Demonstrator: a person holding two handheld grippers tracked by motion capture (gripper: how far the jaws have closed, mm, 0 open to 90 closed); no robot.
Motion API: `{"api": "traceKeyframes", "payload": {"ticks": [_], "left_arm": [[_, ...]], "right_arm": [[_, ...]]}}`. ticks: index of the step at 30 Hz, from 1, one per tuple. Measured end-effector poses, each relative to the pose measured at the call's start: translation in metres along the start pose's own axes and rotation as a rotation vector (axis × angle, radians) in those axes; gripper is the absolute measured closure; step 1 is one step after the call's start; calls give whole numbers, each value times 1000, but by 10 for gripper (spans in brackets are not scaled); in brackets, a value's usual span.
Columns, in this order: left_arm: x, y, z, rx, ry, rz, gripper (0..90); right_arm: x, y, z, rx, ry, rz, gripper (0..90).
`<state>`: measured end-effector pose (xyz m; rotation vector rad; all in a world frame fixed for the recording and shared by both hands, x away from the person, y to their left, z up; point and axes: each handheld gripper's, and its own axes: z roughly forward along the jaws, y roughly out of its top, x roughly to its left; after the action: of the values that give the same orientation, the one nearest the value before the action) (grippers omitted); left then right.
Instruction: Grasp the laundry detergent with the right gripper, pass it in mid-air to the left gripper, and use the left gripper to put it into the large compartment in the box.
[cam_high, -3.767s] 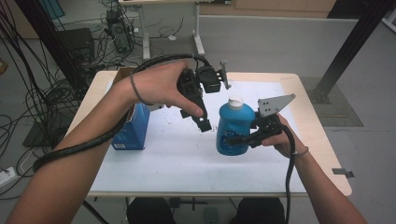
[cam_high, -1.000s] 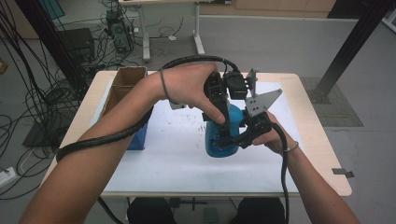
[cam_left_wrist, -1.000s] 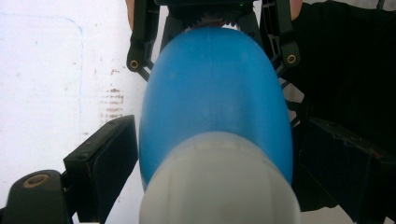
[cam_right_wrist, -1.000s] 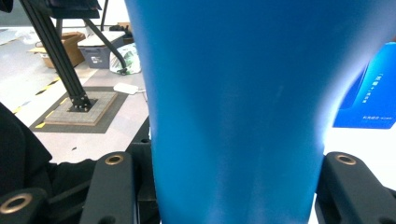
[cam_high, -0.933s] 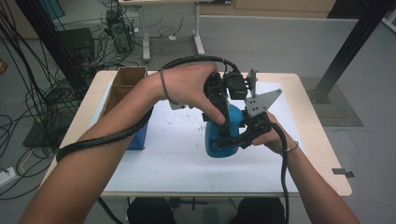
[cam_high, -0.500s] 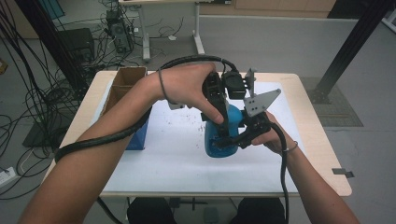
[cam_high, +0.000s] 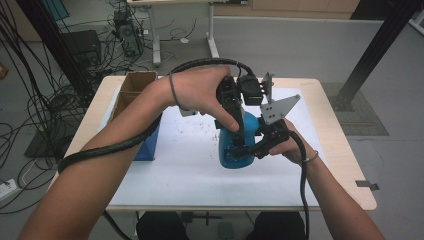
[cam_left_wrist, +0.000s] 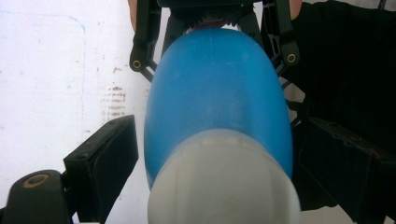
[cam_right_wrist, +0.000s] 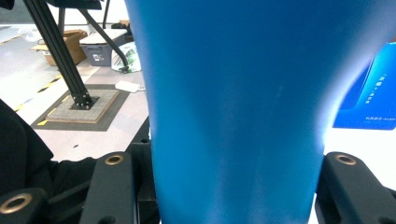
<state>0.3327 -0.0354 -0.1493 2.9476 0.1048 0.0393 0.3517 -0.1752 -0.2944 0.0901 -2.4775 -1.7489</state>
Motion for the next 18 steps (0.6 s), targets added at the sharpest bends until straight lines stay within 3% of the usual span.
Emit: {"api": "traceKeyframes", "payload": {"ticks": [18], "left_arm": [[-1,-1,-2,-1,5,-1,118]], "right_arm": [[1,4,0,-7,4,-6,446]]}}
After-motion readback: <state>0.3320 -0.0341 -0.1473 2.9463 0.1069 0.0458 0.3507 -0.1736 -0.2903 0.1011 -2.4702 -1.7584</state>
